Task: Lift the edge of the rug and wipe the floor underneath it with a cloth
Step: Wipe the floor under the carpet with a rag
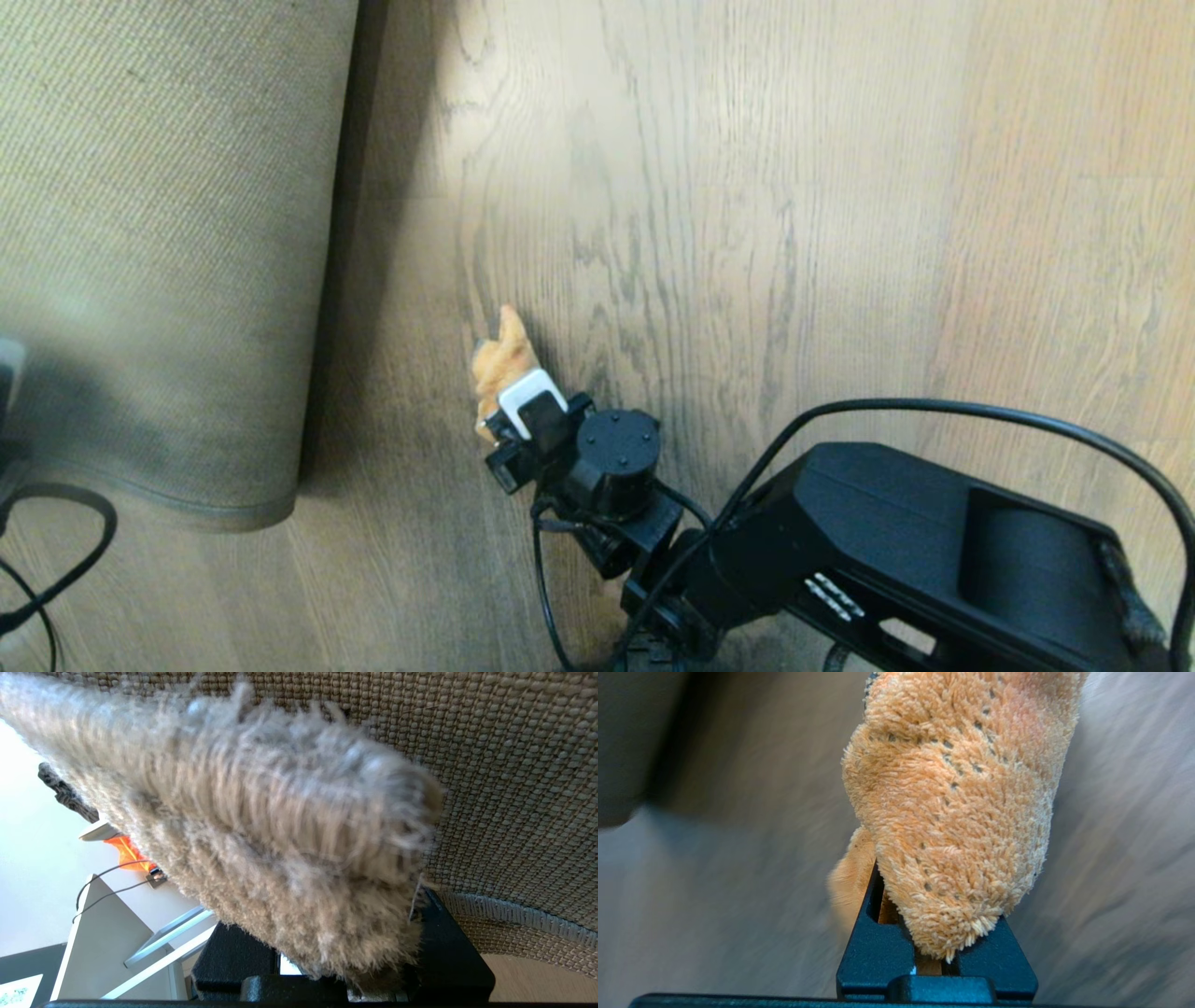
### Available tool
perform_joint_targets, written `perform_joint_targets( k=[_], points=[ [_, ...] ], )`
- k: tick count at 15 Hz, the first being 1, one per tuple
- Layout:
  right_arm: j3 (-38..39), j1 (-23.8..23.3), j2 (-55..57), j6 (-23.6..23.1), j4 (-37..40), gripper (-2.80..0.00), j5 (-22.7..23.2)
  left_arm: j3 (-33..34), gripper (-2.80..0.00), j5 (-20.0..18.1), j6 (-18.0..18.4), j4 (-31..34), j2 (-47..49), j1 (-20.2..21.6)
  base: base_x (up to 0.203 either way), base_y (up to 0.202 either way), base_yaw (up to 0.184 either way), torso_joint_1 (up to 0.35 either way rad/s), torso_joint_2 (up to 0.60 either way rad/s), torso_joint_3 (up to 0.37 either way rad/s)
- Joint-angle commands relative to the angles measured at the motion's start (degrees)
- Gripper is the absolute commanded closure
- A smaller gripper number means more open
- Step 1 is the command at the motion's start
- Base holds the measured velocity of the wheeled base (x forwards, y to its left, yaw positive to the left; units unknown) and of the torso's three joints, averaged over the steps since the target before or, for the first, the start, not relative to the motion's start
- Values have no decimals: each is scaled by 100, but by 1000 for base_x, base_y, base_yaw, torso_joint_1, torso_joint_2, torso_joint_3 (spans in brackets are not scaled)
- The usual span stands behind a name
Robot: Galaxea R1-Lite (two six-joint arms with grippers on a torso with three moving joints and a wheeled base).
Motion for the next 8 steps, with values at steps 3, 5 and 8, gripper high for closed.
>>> perform_joint_targets(
  k=[3, 5, 8],
  points=[
    [-542, -336, -109, -23, 193, 0, -16, -8, 0, 22, 29, -271, 30, 0, 0, 0, 0, 0, 0, 0],
    [-644, -456, -204, -23, 263, 0, -23, -8, 0, 22, 29, -271, 30, 0, 0, 0, 0, 0, 0, 0],
    [-717, -706, -397, -25, 353, 0, -23, -8, 0, 22, 29, -271, 30, 0, 0, 0, 0, 0, 0, 0]
  ],
)
